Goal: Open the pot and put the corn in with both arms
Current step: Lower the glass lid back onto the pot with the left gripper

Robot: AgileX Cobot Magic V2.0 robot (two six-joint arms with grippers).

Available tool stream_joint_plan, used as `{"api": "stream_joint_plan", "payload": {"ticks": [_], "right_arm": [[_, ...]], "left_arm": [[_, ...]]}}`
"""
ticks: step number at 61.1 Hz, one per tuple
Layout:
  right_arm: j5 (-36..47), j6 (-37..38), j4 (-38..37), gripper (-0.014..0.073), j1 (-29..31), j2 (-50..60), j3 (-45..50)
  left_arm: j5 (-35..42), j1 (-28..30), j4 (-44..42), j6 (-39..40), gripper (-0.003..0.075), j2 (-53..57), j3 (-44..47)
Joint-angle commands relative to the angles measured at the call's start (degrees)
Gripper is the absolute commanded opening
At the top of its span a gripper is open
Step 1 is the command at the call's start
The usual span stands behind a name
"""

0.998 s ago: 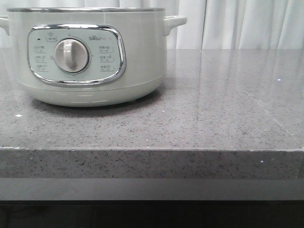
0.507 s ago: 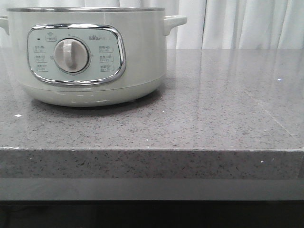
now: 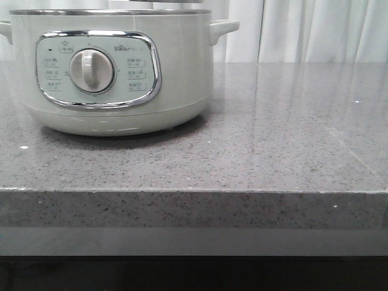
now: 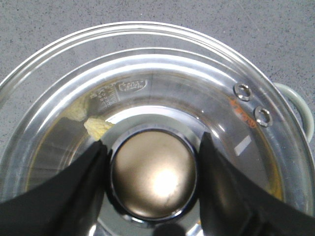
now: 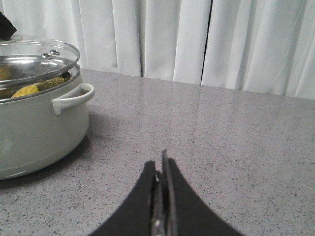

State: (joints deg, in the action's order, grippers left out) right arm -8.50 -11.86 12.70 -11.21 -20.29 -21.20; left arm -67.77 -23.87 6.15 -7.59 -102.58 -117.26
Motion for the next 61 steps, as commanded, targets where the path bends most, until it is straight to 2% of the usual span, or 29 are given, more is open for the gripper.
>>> {"api": "stream_joint_plan", "payload": {"ticks": [1, 16, 61], "right_arm": [[4.77, -0.49, -0.43, -0.0069, 0.21, -0.27, -1.51], [4.82, -0.49, -0.43, -0.0069, 0.21, -0.27, -1.51], [4.82, -0.49, -0.43, -0.0069, 0.21, -0.27, -1.51]], "left_arm": [[6.06, -0.27, 2.13, 0.01, 0.0148, 3.38, -2.03], [5.83, -0.27, 3.31, 0.01, 0.0148, 3.38, 0.74], [1.16, -0.27, 3.12, -0.93, 0.0148, 3.49, 0.75]]}}
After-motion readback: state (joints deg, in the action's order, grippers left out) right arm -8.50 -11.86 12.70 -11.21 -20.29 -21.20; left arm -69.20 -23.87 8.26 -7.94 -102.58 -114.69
